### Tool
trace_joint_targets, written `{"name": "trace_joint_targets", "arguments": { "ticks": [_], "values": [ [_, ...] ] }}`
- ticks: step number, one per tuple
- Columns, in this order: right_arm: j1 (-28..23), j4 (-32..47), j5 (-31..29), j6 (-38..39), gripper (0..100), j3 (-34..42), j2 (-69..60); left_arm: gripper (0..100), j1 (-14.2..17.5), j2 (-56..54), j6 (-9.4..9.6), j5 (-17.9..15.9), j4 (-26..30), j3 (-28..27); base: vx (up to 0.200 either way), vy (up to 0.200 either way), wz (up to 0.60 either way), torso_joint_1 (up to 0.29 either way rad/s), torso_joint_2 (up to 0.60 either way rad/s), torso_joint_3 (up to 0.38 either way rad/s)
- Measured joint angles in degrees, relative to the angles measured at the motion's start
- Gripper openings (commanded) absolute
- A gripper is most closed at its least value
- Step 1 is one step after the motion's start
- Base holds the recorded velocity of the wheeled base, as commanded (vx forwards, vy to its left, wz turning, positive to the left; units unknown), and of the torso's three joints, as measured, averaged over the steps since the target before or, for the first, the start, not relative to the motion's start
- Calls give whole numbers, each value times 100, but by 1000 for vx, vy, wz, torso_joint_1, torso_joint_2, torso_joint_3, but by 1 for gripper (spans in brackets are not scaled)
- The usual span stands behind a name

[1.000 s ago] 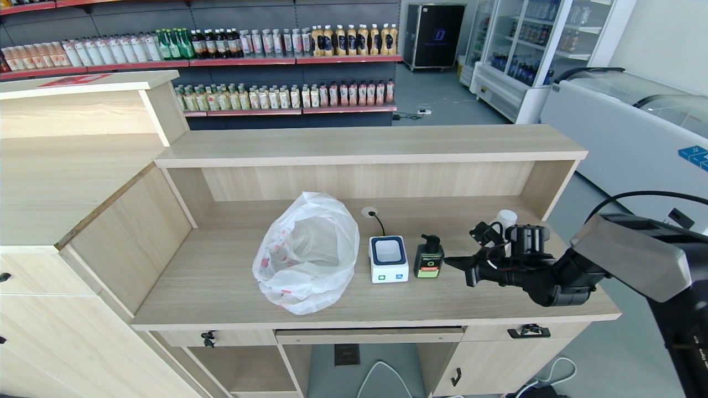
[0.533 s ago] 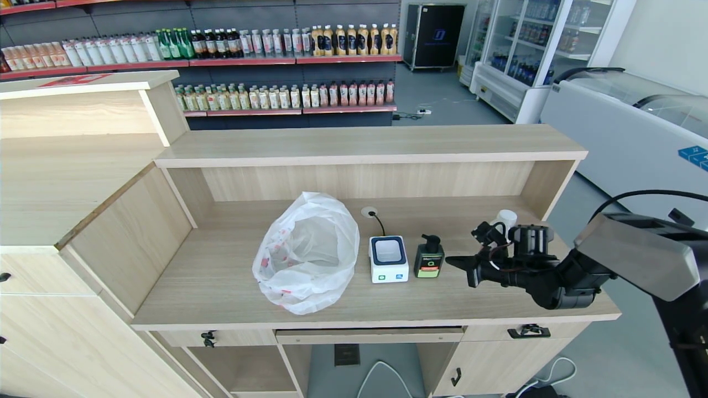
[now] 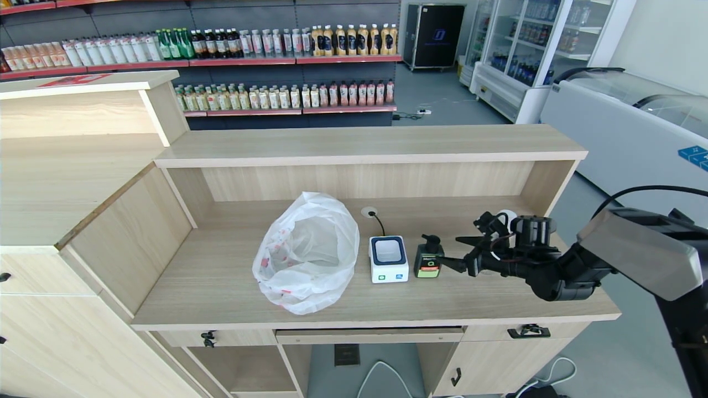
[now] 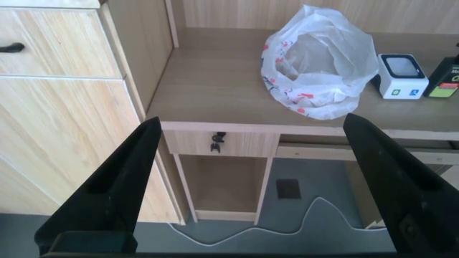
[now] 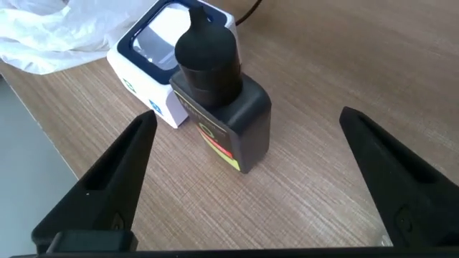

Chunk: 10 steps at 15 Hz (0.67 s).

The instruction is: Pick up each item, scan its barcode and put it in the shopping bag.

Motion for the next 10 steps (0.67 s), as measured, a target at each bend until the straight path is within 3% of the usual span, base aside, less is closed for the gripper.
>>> {"name": "trace_joint_targets", "arguments": {
  "ticks": [10],
  "values": [
    [184, 12, 714, -20, 100, -880, 831, 100, -2, 0, 0, 0, 0, 0, 0, 0, 0, 0, 0, 0]
  ]
}}
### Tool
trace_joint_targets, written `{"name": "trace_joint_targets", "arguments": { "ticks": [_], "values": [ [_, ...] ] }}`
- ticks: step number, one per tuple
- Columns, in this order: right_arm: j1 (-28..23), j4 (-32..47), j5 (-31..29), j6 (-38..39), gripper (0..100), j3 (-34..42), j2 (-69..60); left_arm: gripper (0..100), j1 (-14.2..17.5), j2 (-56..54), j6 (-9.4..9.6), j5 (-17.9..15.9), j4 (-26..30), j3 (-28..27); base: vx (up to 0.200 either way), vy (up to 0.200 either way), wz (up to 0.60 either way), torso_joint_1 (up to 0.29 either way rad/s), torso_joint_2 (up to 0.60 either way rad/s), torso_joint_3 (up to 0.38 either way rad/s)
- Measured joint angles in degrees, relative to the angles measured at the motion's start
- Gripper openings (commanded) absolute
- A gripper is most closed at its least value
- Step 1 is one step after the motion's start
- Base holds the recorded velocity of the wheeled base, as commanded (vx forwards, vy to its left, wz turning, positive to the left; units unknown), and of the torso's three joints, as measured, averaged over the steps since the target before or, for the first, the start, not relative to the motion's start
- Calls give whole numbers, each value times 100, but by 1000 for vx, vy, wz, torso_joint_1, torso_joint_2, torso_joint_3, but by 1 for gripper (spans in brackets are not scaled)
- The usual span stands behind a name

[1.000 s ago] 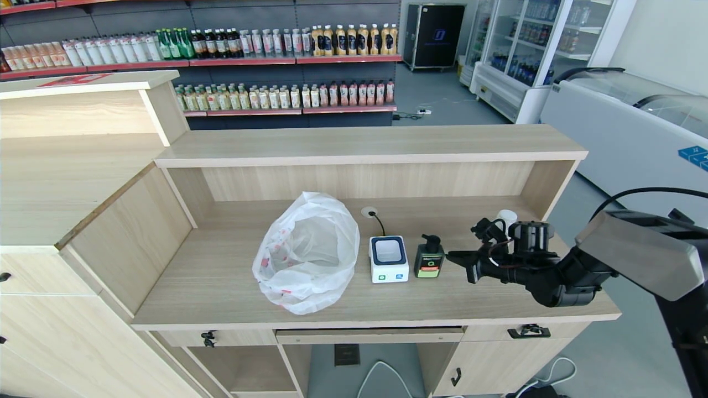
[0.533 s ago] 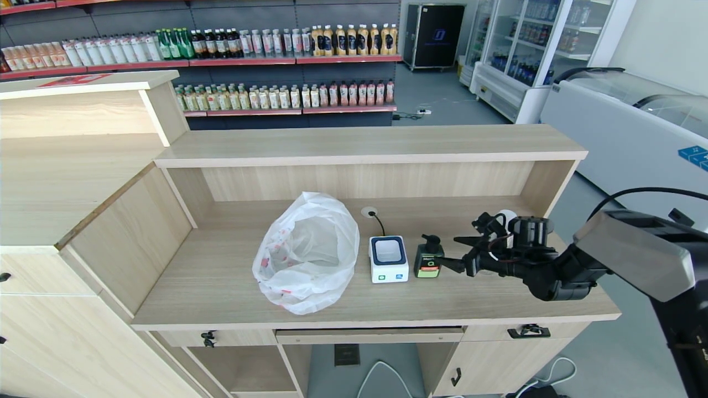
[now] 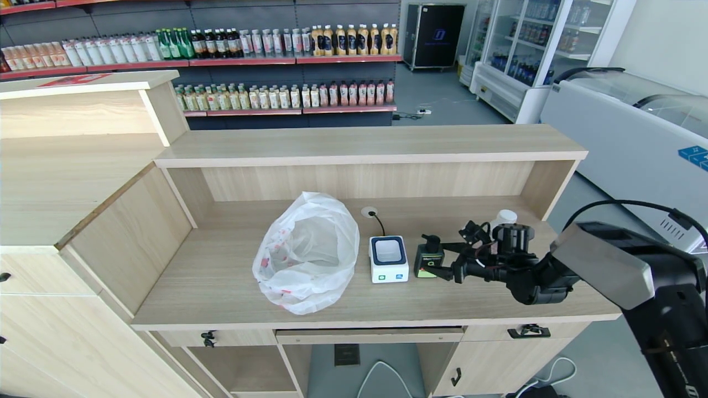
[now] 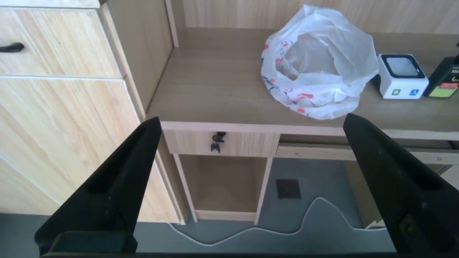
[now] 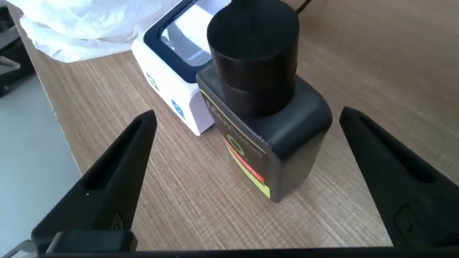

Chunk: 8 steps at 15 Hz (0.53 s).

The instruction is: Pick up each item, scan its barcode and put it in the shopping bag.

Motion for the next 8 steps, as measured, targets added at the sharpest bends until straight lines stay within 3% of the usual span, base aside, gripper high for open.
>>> {"name": "trace_joint_targets", "arguments": {
  "ticks": [6, 7, 8],
  "values": [
    [144, -26, 321, -11, 100, -168, 255, 100, 2, 0, 0, 0, 0, 0, 0, 0, 0, 0, 0, 0],
    [172, -22, 364, -6, 0, -219, 273, 100, 2, 0, 0, 2, 0, 0, 0, 0, 0, 0, 0, 0],
    [199, -33, 378, -9, 0, -241, 285, 100, 2, 0, 0, 0, 0, 0, 0, 0, 0, 0, 0, 0]
  ]
}}
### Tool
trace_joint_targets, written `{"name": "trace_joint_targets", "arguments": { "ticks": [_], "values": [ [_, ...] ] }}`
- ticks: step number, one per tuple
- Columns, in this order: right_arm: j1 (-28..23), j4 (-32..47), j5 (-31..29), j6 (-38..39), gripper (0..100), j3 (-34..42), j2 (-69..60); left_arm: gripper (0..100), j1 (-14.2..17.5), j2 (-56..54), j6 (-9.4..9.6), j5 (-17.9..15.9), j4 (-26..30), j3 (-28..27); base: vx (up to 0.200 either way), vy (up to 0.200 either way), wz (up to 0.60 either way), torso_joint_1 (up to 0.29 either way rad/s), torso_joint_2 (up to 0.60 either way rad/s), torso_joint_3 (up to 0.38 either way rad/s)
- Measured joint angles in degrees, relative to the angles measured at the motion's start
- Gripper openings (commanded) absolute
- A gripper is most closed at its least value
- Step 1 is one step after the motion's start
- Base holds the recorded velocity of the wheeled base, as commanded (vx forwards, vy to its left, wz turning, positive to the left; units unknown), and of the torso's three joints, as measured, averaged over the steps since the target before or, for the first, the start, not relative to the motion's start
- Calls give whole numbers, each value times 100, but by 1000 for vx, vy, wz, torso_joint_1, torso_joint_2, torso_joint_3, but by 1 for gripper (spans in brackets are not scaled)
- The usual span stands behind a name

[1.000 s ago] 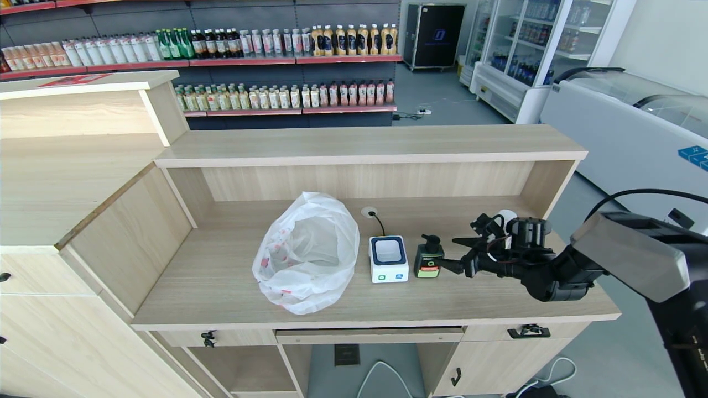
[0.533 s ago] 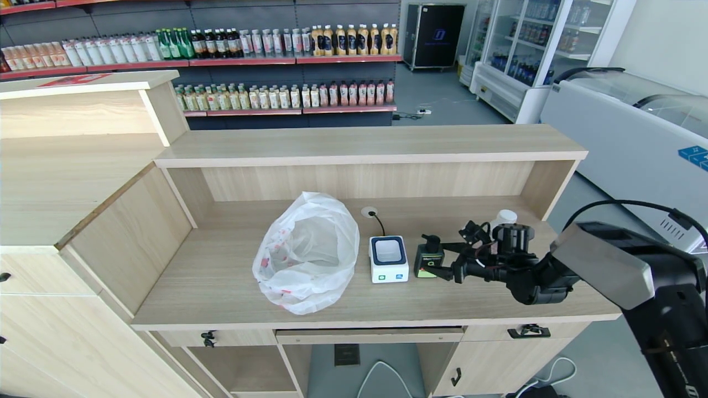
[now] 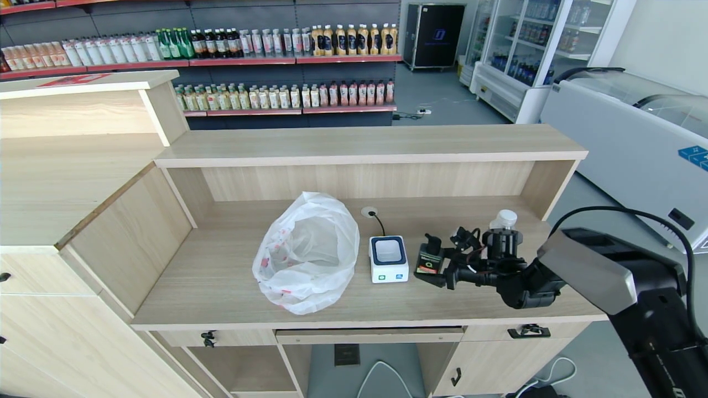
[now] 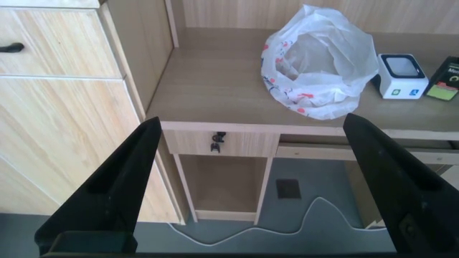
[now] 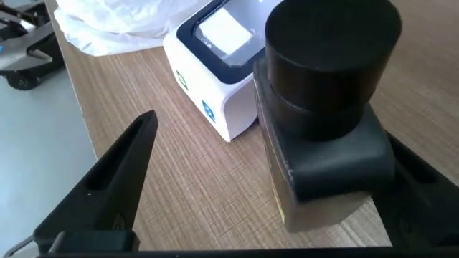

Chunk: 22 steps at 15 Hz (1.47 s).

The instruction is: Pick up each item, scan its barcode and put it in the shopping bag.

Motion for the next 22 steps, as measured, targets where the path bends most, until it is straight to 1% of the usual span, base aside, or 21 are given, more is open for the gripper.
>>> {"name": "trace_joint_targets", "arguments": {
  "ticks": [4, 7, 11, 13, 15, 16, 18, 19, 20, 21, 22],
  "values": [
    [56, -20, 0, -66, 0, 32, 0, 100, 0, 0, 0, 0, 0, 0, 0, 0, 0, 0, 0, 0],
    [41, -20, -33, -252, 0, 95, -37, 100, 0, 0, 0, -2, 0, 0, 0, 0, 0, 0, 0, 0],
    [-52, 18, -52, -717, 0, 666, -485, 100, 0, 0, 0, 0, 0, 0, 0, 0, 0, 0, 0, 0],
    [-57, 29, -44, -953, 0, 1104, -1073, 100, -2, 0, 0, 0, 0, 0, 0, 0, 0, 0, 0, 0],
    [-61, 16, -35, -1332, 0, 1620, -2002, 100, 0, 0, 0, 0, 0, 0, 0, 0, 0, 0, 0, 0],
    [-61, 16, -38, -1677, 0, 1924, -2576, 100, 0, 0, 0, 0, 0, 0, 0, 0, 0, 0, 0, 0],
    [-16, -6, -84, -2836, 0, 2565, -3717, 100, 0, 0, 0, 0, 0, 0, 0, 0, 0, 0, 0, 0],
    [56, -41, -180, -3743, 0, 2982, -4312, 100, 0, 0, 0, 0, 0, 0, 0, 0, 0, 0, 0, 0],
    [141, -143, -328, -4924, 0, 3472, -4849, 100, 0, 0, 0, 0, 0, 0, 0, 0, 0, 0, 0, 0],
    [218, -235, -455, -5706, 0, 3969, -5310, 100, 0, 0, 0, 2, 0, 0, 0, 0, 0, 0, 0, 0],
    [310, -315, -503, -6312, 0, 4381, -5732, 100, 0, 0, 0, 0, 0, 0, 0, 0, 0, 0, 0, 0]
  ]
}}
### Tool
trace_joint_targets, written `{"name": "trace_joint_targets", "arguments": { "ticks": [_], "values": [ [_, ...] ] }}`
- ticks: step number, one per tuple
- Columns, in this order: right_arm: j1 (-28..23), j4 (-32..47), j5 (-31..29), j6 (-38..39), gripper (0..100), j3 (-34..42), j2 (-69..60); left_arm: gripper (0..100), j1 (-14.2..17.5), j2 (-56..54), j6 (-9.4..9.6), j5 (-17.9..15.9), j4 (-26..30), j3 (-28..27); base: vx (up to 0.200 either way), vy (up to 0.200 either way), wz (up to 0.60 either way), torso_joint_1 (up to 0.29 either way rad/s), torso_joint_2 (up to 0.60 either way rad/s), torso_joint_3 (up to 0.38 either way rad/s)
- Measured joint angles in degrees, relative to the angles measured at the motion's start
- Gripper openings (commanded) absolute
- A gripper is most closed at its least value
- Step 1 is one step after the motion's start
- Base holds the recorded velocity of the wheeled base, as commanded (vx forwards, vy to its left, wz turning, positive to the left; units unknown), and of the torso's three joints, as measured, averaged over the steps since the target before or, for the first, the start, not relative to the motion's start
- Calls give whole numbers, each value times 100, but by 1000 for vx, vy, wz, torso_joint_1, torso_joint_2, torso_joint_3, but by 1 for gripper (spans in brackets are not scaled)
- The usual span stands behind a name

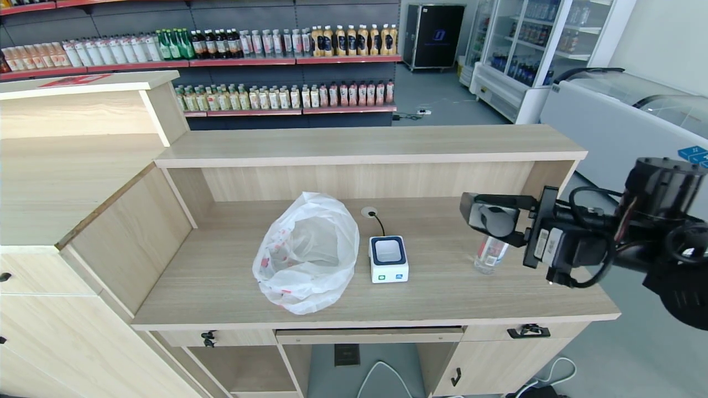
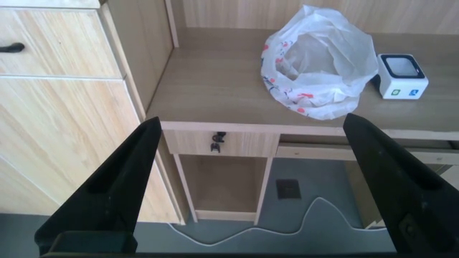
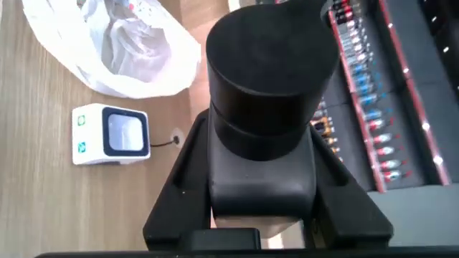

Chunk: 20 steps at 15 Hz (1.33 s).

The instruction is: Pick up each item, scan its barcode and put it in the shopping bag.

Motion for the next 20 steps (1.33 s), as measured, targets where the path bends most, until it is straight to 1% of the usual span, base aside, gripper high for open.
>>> {"name": "trace_joint_targets", "arguments": {
  "ticks": [1, 3, 6, 7, 9, 10, 12, 13, 14, 16, 17, 18, 20],
  "values": [
    [129, -78, -2, -596, 0, 293, -385, 100, 0, 0, 0, 0, 0, 0, 0, 0, 0, 0, 0, 0],
    [285, -267, 40, -1385, 0, 535, -940, 100, -2, 0, 0, 0, 0, 0, 0, 0, 0, 0, 0, 0],
    [432, -1167, 249, -2660, 0, 717, -1576, 100, 0, 0, 0, 0, 0, 0, 0, 0, 0, 0, 0, 0],
    [503, -1347, 273, -3003, 0, 869, -1780, 100, -2, 0, 0, 0, 0, 0, 0, 0, 0, 0, 0, 0],
    [674, -1386, 299, -3813, 0, 1265, -2152, 100, 0, 0, 2, 0, 0, 0, 0, 0, 0, 0, 0, 0],
    [823, -1120, 323, -4280, 0, 1409, -2343, 100, 0, 0, 0, 0, 0, 0, 0, 0, 0, 0, 0, 0],
    [1201, 5, 356, -5253, 0, 1564, -2717, 100, -2, 0, 0, 0, 0, 0, 0, 0, 0, 0, 0, 0],
    [1353, 514, 367, -5614, 0, 1597, -2940, 100, -2, 0, 0, 0, 0, 0, 0, 0, 0, 0, 0, 0],
    [1436, 1062, 354, -5855, 0, 1619, -3207, 100, 0, 0, 0, -2, 0, 0, 0, 0, 0, 0, 0, 0],
    [1510, 1882, 304, -6159, 0, 1625, -3710, 100, 0, 0, 0, 0, 0, 0, 0, 0, 0, 0, 0, 0],
    [1543, 2008, 293, -6232, 0, 1624, -3906, 100, -2, -2, 0, 0, 0, 0, 0, 0, 0, 0, 0, 0],
    [1576, 1950, 284, -6268, 0, 1599, -4033, 100, -2, 0, 0, 0, 0, 0, 0, 0, 0, 0, 0, 0],
    [1673, 1627, 266, -6317, 0, 1571, -4147, 100, -5, 0, 2, 0, 0, 0, 0, 0, 0, 0, 0, 0]
  ]
}}
